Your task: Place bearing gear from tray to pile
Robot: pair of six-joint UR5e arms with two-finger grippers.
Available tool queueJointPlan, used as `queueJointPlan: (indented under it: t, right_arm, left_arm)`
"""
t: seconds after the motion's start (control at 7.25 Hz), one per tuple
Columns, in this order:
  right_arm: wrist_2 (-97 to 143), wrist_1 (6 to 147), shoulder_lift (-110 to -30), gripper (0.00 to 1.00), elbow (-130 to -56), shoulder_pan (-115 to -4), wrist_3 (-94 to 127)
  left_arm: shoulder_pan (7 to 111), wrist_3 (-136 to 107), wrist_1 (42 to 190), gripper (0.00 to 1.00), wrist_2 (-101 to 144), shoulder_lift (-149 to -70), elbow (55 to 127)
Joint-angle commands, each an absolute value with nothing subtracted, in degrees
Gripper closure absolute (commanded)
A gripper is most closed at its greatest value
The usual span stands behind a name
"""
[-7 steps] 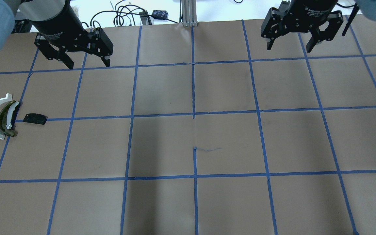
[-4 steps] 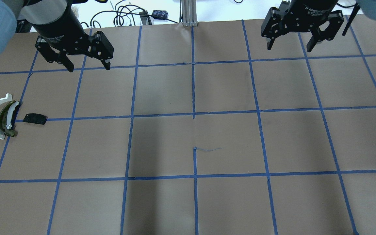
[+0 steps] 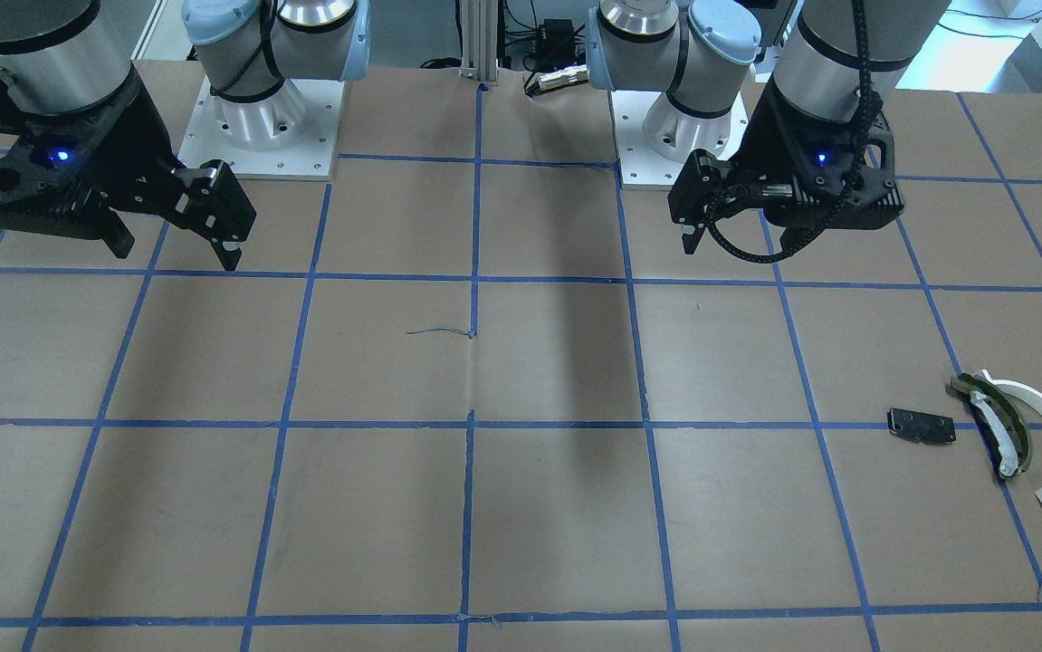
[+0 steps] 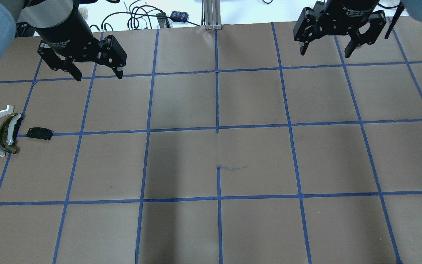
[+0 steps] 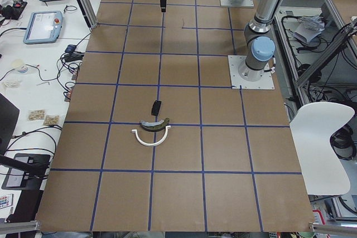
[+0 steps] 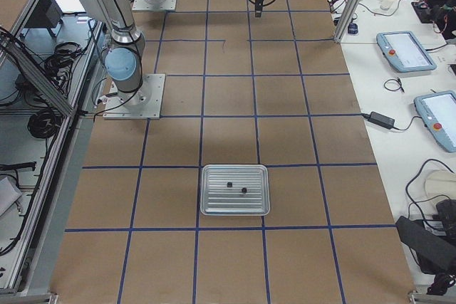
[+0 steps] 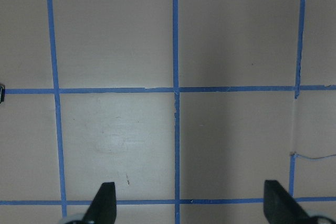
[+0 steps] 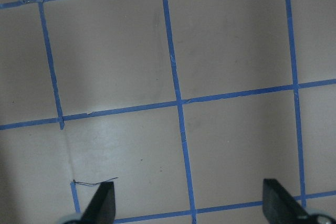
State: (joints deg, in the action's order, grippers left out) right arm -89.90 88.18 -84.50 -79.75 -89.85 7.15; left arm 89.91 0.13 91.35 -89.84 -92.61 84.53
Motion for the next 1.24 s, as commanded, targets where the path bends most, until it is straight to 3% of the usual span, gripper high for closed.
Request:
queueJointPlan:
  t: [0.0,0.41,0.83,1.1]
  right_arm:
    - [-91.4,87.5,-84.3,0.00,-79.0,-86.7,5.6]
    - [-93.2,87.4,-82.5,0.00,-78.1,-68.6,-23.7]
    - [-93.2,99.7,-72.4,0.00,-78.6,-52.3,-54.0]
    - [-92.8,105.9,-64.7,0.00,-79.1,-45.6,-61.1]
  left_arm:
    - [89.9,0.2,91.4,0.00,-89.8,-92.3,84.7]
    - [90.1,0.3,91.2,0.00,-89.8,-92.0,85.4]
    - [90.1,0.3,91.2,0.00,-89.9,-91.8,85.5]
    - [90.2,0.1,91.0,0.00,-89.9,-92.1,85.5]
